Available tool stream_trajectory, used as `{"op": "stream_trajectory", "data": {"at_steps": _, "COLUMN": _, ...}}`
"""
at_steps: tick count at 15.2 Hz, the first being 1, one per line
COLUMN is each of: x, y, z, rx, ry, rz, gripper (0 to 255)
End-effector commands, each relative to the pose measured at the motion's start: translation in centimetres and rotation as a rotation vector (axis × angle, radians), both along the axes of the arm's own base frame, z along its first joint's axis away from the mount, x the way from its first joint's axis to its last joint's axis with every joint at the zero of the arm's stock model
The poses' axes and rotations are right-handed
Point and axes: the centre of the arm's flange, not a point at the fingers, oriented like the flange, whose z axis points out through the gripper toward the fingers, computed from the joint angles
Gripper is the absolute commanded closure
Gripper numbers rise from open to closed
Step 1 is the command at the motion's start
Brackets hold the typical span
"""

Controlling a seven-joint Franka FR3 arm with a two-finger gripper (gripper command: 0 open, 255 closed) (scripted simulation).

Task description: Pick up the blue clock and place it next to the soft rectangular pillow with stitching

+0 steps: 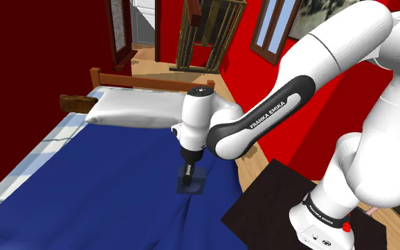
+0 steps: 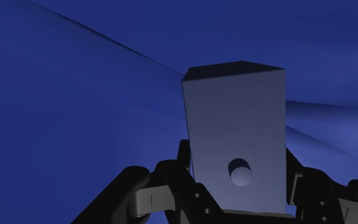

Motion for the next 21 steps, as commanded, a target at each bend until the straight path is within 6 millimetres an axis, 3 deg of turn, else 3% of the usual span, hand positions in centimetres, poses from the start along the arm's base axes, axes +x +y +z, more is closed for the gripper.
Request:
{"op": "stream_trajectory", "data": {"at_steps": 1, "x": -0.1, "y": -0.1, "z": 1.2, "rx": 0.0, "ry": 0.0, "rz": 0.0, "gripper": 255}}
{"op": "stream_trajectory", "data": {"at_steps": 21, "x": -0.1, "y": -0.1, "z": 11.8, "rx": 0.0, "ry": 0.0, "rz": 0.0, "gripper": 255}}
